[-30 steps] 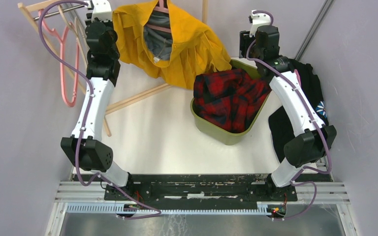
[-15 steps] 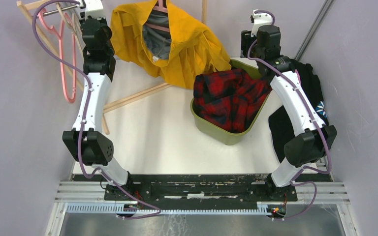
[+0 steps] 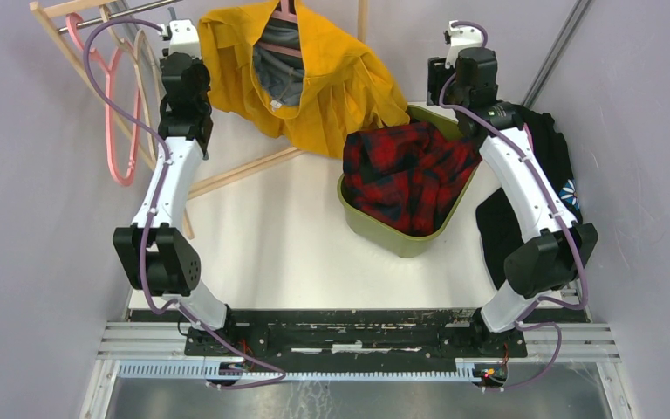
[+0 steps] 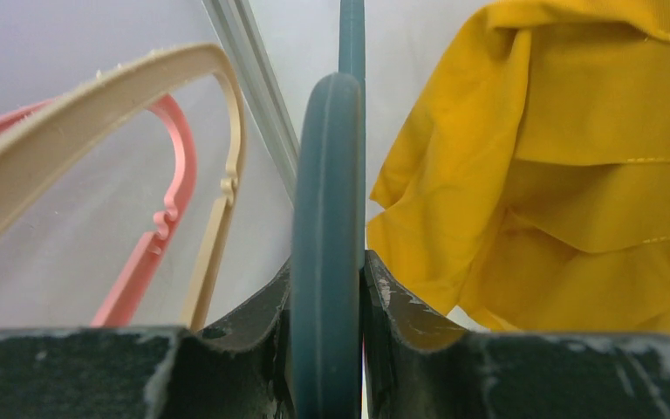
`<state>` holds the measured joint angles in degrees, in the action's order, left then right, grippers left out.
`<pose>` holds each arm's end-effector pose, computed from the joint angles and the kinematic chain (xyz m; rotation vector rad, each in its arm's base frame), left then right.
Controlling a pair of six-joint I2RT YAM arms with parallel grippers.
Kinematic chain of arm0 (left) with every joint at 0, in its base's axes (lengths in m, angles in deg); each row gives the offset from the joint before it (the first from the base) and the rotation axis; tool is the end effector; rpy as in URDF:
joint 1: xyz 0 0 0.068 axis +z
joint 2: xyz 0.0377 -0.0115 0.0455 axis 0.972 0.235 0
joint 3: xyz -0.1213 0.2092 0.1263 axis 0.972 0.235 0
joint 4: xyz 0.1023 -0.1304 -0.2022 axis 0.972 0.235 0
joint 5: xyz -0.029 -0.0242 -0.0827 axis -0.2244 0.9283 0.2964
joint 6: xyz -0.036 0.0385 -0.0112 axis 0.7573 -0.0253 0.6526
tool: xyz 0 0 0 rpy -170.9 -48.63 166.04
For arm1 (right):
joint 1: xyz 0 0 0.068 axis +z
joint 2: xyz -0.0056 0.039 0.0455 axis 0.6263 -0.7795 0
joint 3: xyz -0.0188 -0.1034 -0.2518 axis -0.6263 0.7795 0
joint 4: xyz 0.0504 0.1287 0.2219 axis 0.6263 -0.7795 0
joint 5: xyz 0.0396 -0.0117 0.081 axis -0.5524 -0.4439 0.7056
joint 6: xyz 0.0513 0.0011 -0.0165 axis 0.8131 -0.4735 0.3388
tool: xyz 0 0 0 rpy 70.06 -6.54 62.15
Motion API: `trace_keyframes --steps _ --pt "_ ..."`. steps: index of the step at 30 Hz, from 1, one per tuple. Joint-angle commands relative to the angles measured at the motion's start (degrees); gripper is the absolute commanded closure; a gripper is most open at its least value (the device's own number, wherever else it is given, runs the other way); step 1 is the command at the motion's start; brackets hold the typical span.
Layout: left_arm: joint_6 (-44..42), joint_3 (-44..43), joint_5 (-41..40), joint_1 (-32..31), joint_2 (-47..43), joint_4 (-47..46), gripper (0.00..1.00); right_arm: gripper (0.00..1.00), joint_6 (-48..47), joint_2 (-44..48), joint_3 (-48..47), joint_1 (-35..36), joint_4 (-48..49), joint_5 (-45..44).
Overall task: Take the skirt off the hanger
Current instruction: Place the hanger at the clothesline.
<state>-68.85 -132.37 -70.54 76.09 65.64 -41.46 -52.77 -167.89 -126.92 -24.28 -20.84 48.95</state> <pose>0.3914 0.0122 0.4372 -0.1903 1.5616 0.4503 0.3748 0.0889 0.4341 -0.0392 1.8544 0.0065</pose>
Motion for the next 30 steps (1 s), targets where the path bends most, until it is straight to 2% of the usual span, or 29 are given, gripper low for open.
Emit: trace_keyframes --steps 1,5,11,15,20,30 --pt "3.53 -0.39 1.33 0.44 -4.63 -1.92 0.97 0.37 0.4 3.67 1.58 -0.44 1.86 -0.17" --pt "6.01 1.09 5.67 0.41 -6.97 -1.43 0.97 0.37 -0.04 4.86 3.29 -0.48 2.13 -0.6" --pt "9.4 8.77 14.47 0.41 -14.83 -3.87 0.97 0.37 -0.42 6.17 5.68 -0.56 2.43 -1.28" --pt "11.68 9.32 19.9 0.5 -16.6 -5.61 0.97 0.37 -0.94 6.96 7.53 -0.52 2.72 -2.55" --pt "15.95 6.18 23.95 0.54 -15.4 -9.9 0.97 0.37 -2.81 7.93 8.67 -0.53 3.21 -5.43" --pt "17.94 -5.51 22.97 0.69 -6.9 -11.99 0.97 0.37 -5.3 9.8 12.75 -0.69 4.8 -7.38"
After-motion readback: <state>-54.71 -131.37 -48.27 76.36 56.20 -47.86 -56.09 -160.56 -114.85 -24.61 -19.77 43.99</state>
